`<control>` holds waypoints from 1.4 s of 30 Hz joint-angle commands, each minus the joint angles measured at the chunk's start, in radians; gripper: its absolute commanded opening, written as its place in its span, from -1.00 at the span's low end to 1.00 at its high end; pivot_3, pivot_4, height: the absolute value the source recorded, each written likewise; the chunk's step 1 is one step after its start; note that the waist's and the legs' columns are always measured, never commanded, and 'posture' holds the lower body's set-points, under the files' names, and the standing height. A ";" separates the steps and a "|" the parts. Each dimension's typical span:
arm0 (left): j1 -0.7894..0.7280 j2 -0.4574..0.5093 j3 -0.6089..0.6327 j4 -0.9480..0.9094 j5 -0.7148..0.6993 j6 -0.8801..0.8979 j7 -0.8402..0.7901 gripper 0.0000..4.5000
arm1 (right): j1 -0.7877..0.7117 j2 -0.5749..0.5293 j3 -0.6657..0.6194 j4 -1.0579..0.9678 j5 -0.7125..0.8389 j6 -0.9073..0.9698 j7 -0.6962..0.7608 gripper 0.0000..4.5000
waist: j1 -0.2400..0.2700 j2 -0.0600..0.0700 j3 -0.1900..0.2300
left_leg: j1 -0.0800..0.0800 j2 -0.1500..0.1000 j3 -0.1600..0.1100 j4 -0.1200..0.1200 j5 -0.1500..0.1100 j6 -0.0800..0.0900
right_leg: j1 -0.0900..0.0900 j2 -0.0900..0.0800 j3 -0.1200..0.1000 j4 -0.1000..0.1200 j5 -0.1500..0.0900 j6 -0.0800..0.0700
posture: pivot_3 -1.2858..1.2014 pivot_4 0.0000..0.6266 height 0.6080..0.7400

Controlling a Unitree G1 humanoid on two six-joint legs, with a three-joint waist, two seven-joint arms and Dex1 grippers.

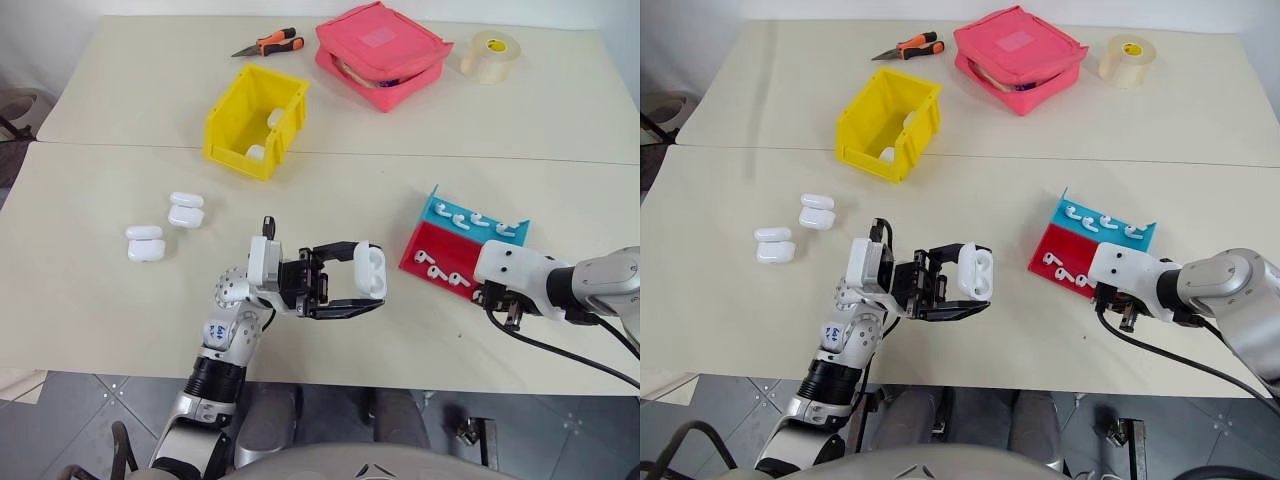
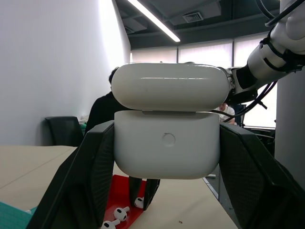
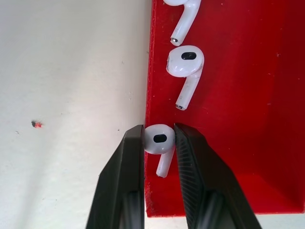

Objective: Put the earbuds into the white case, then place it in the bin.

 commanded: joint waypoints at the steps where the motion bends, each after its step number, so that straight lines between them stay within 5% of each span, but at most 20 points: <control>1: -0.013 -0.004 0.005 -0.038 -0.020 -0.005 -0.002 0.25 | 0.018 -0.001 0.000 -0.006 -0.012 -0.006 0.007 -0.60 | 0.000 0.000 0.000 | 0.000 0.000 0.000 0.000 0.000 0.000 | 0.000 0.000 0.000 0.000 0.000 0.000 | 0.03 -0.52 1.00; 4: -0.014 -0.001 0.009 -0.033 -0.025 -0.003 -0.008 0.25 | 0.029 0.006 -0.026 -0.019 0.001 0.006 0.002 -0.60 | 0.001 0.000 0.000 | 0.000 0.000 0.000 0.000 0.000 0.000 | 0.000 0.000 0.000 0.000 0.000 0.000 | 0.03 -0.52 1.00; 9: -0.049 0.006 0.007 -0.011 -0.025 0.027 -0.015 0.25 | 0.137 0.082 -0.299 -0.044 0.103 -0.017 0.022 -0.60 | 0.011 0.000 0.000 | 0.000 0.000 0.000 0.000 0.000 0.000 | 0.000 0.000 0.000 0.000 0.000 0.000 | 0.03 -0.52 1.00; 17: -0.100 0.038 0.055 0.022 -0.073 0.092 -0.054 0.25 | 0.285 0.488 -0.604 -0.119 0.325 -0.314 0.031 -0.60 | 0.008 0.000 0.000 | 0.000 0.000 0.000 0.000 0.000 0.000 | 0.001 0.000 -0.001 0.001 0.000 0.001 | 0.03 -0.52 1.00; 22: -0.120 0.051 0.080 0.046 -0.094 0.126 -0.087 0.25 | 0.234 0.748 -0.560 -0.180 0.476 -0.401 -0.109 -0.60 | -0.001 0.000 0.000 | 0.003 0.000 0.000 0.000 0.000 0.000 | 0.003 0.001 0.000 0.002 0.001 0.001 | 0.03 -0.52 1.00; 31: -0.135 0.055 0.097 0.053 -0.093 0.170 -0.095 0.25 | 0.157 1.026 -0.334 -0.200 0.533 -0.525 -0.265 -0.60 | -0.020 0.001 0.000 | 0.004 0.000 -0.001 -0.001 0.001 -0.001 | 0.002 0.001 0.001 0.003 0.000 0.000 | 0.03 -0.52 1.00; 42: -0.134 0.049 0.106 -0.005 -0.104 0.251 -0.044 0.25 | 0.140 1.064 -0.146 -0.154 0.467 -0.605 -0.263 -0.60 | -0.021 0.001 0.000 | 0.004 0.000 -0.001 -0.001 0.001 -0.001 | 0.001 0.001 0.001 0.004 0.000 0.000 | 0.03 -0.52 1.00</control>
